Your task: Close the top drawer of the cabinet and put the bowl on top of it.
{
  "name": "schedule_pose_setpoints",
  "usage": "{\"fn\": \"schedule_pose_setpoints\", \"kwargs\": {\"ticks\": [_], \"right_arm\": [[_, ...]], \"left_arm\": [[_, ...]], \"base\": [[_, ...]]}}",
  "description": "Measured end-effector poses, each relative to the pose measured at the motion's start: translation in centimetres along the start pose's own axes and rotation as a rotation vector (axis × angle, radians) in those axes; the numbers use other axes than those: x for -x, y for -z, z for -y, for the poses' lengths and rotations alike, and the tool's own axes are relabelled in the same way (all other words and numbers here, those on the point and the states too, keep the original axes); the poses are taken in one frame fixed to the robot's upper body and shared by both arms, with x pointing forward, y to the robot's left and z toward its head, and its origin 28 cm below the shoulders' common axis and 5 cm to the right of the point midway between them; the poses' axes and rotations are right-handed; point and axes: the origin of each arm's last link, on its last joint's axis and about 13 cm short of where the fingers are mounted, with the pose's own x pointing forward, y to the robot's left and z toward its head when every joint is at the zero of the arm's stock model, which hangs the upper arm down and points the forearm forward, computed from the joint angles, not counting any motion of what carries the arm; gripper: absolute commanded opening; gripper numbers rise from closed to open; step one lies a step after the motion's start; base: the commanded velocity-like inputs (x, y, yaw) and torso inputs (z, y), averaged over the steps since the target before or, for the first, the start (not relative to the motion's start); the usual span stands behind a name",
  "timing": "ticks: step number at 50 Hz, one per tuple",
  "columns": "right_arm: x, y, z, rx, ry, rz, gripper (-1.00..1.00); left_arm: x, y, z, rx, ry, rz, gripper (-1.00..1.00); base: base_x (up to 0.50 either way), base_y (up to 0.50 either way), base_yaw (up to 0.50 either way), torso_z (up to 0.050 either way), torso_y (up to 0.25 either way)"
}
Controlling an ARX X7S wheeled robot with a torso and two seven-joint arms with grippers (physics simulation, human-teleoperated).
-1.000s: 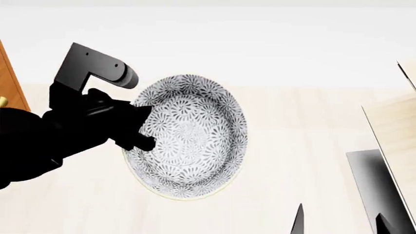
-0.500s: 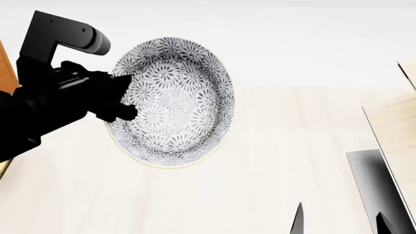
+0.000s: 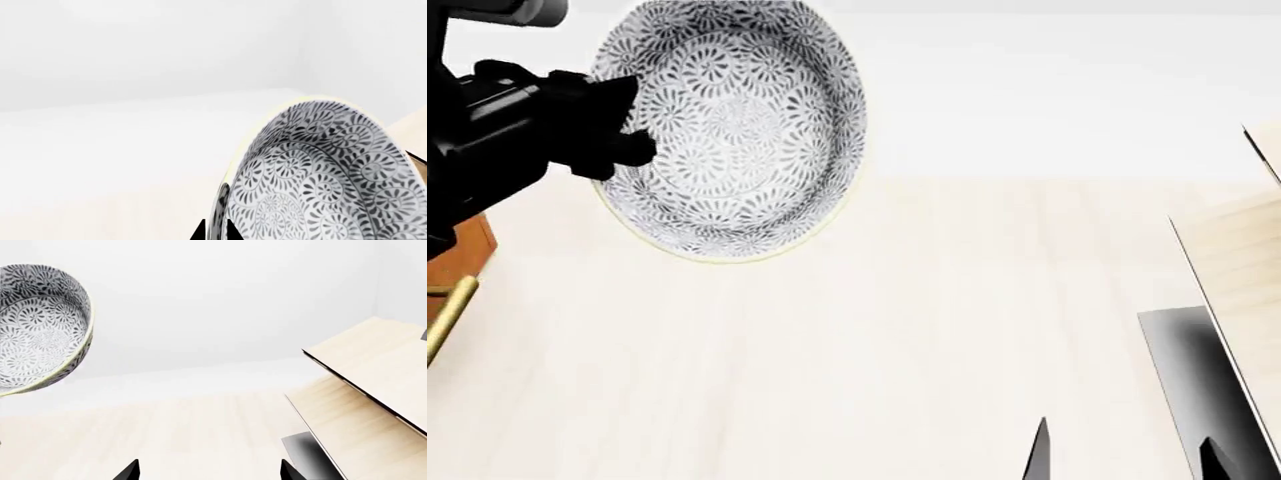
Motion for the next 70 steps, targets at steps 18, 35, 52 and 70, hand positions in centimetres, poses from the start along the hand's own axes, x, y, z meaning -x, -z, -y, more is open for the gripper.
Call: {"fn": "schedule_pose_setpoints", "kwargs": {"ticks": [18,35,52,70], "right_arm": [[0.2,0.0,0.0,-0.001,0.001,0.002,1.0],[0.3,-0.1,0.1,0.001,0.0,0.004,1.0],[0.2,-0.2,-0.1,0.006,-0.004,0.004,1.0],[0.3,-0.2,-0.2,0.01,-0.014,0.004,1.0]], "left_arm": [[1.1,-2.2,-0.7,0.053,-0.086,0.098,-1.0],[2.3,-4.2,-1.6,0.104,-0.152,0.173,-1.0],[3.6,-6.8,-2.9,0.16,-0.198,0.238,-1.0],[5.4,-9.2,-3.8,0.182,-0.262,0.304,-1.0]], "base": [[0.0,0.0,0.0,0.0,0.0],[0.0,0.0,0.0,0.0,0.001],[0.0,0.0,0.0,0.0,0.001],[0.0,0.0,0.0,0.0,0.001]]}}
